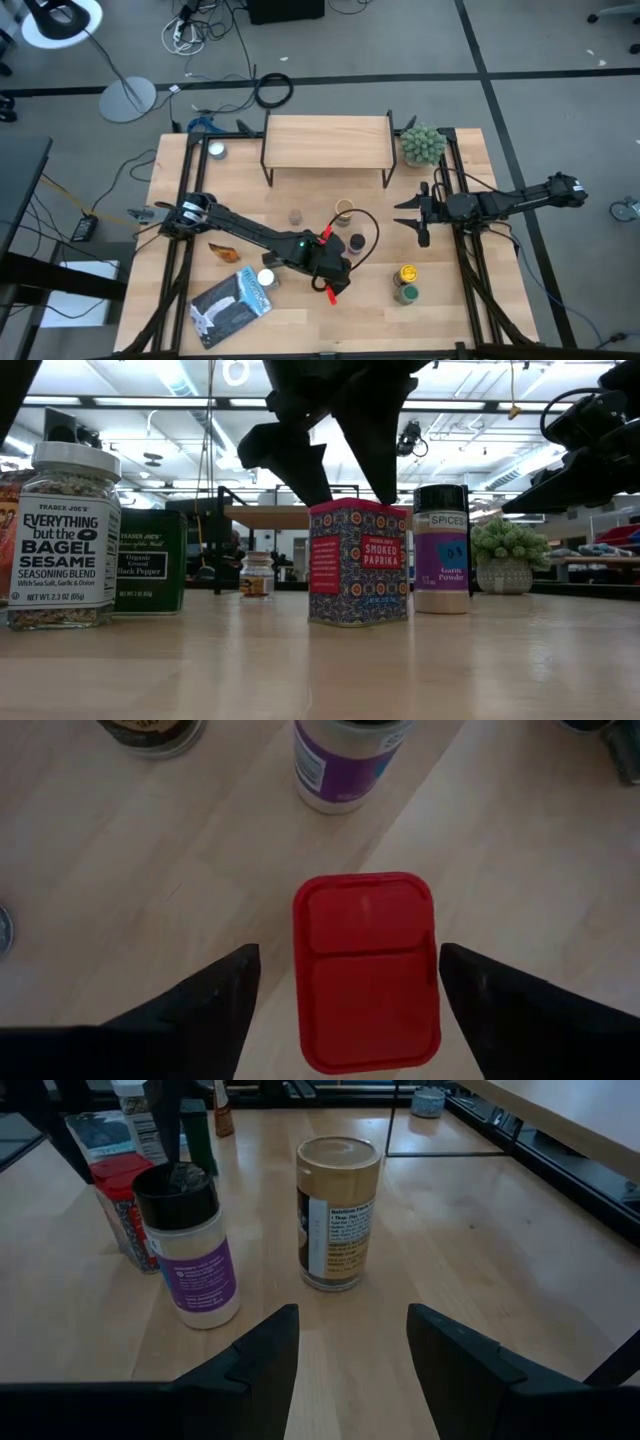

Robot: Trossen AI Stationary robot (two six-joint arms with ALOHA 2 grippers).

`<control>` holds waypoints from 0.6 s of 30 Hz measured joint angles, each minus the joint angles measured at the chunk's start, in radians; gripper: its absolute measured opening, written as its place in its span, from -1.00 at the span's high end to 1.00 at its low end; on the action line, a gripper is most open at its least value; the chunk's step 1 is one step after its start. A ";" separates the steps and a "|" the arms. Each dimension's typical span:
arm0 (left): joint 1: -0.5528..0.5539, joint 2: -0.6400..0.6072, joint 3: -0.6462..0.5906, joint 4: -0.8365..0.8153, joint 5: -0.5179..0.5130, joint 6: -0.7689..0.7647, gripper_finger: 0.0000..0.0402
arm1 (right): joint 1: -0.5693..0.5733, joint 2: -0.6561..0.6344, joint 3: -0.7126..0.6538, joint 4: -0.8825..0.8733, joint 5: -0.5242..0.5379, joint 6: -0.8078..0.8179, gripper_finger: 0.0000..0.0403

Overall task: Shelf spices
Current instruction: Put the red seasoning bottle on the shelf

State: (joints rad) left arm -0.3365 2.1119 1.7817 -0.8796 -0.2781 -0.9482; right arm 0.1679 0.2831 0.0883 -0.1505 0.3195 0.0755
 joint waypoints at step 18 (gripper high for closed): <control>0.000 0.031 0.007 -0.010 0.043 0.032 -0.15 | 0.000 0.000 0.000 0.000 0.000 0.000 0.07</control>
State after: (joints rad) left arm -0.3367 2.1429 1.7886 -0.8894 -0.2354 -0.9164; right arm 0.1677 0.2830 0.0883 -0.1509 0.3194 0.0756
